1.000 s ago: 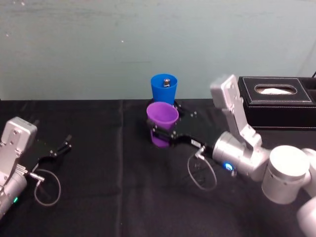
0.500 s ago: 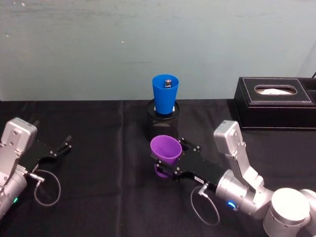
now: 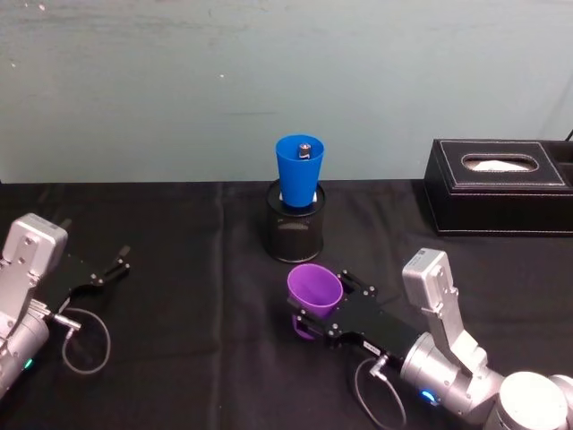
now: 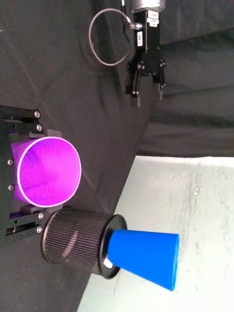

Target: Pick up one cup with a gripper and tap it against the other cup.

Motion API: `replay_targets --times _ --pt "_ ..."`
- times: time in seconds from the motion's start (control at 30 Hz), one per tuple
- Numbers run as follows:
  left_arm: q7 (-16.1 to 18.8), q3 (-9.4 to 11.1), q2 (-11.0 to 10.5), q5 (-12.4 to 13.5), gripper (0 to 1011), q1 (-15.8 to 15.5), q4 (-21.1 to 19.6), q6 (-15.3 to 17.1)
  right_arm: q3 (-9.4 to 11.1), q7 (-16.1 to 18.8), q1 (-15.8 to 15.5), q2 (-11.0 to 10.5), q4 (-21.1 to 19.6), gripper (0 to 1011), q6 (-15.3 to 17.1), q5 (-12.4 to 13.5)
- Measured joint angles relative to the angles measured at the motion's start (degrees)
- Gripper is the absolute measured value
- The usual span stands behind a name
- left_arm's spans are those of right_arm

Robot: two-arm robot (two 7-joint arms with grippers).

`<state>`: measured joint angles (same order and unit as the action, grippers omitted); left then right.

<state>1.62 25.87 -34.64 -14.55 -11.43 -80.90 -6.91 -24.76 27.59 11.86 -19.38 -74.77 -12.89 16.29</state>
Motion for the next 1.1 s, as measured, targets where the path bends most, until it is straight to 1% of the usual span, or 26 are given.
replay_targets --times 0.47,0.83,0.9,1.1 --pt "0.0 0.0 0.0 0.0 1000 0.0 0.0 0.0 0.5 1.2 -0.9 0.9 1.6 735 -0.8 -0.4" --pt "0.0 0.0 0.0 0.0 1000 0.0 0.0 0.0 0.5 1.2 -0.9 0.9 1.6 735 -0.9 -0.5" --pt "0.0 0.0 0.0 0.0 1000 0.0 0.0 0.0 0.5 1.2 -0.9 0.9 1.6 757 -0.9 -0.5" --pt "0.0 0.0 0.0 0.0 1000 0.0 0.0 0.0 0.5 1.2 -0.8 0.8 1.6 902 -0.9 -0.4"
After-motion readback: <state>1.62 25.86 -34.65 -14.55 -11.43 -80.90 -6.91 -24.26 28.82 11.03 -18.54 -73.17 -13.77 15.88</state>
